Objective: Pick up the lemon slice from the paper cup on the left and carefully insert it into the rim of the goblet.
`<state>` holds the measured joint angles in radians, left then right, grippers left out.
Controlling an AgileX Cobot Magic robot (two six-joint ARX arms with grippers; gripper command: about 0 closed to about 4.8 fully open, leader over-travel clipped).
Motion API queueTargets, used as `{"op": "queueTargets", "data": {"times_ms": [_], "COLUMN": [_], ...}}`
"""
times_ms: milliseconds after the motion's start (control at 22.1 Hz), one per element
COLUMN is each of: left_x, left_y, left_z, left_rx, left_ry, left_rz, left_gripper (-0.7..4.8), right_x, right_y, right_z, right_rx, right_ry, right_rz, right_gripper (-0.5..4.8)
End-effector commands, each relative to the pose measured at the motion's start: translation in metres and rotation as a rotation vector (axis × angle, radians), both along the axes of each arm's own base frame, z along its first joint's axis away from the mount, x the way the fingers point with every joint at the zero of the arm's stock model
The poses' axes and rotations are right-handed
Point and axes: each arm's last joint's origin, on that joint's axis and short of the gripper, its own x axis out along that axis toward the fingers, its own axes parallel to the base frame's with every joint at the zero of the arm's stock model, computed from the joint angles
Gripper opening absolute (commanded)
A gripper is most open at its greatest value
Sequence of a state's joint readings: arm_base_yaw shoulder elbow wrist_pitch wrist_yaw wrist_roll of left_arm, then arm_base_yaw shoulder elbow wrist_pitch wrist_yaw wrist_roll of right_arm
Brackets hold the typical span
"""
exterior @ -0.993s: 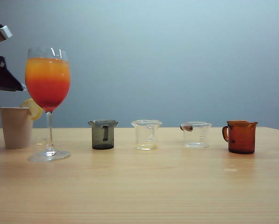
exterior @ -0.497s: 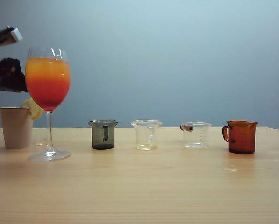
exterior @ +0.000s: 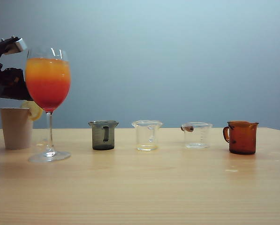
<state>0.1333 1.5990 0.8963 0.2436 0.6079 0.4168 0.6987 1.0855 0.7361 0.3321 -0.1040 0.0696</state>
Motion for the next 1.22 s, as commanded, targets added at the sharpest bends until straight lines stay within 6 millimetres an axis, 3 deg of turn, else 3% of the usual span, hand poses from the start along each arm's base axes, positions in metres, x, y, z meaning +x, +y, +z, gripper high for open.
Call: {"op": "queueTargets", "data": {"times_ms": [45,813,903,1084,1219], "left_x": [0.002,0.011,0.011,0.011,0.011], "left_y": [0.002,0.003,0.003,0.003,0.003], "left_z": [-0.001,-0.013,-0.013,-0.013,-0.013], "left_rx": [0.020,0.010,0.007,0.007,0.006], "left_ry": [-0.023,-0.040,-0.040,-0.039,-0.039], "left_rz": [-0.001,-0.016,-0.022,-0.022,-0.023], "left_gripper": [3.34,3.26,2.43,2.31,1.70], "right_x": [0.000,0.002,0.002,0.002,0.002], "right_y": [0.000,0.001,0.001,0.001,0.000], "right_z": [0.003,0.000,0.000,0.000,0.000], "right_rx": [0.011,0.000,0.000,-0.018,-0.018], "right_ry": [-0.018,-0.006,-0.006,-0.024,-0.025], "right_rz": [-0.009,-0.018,-0.024,-0.024,-0.032], "right_gripper": [-0.06,-0.06,-0.06,-0.06,-0.06]}}
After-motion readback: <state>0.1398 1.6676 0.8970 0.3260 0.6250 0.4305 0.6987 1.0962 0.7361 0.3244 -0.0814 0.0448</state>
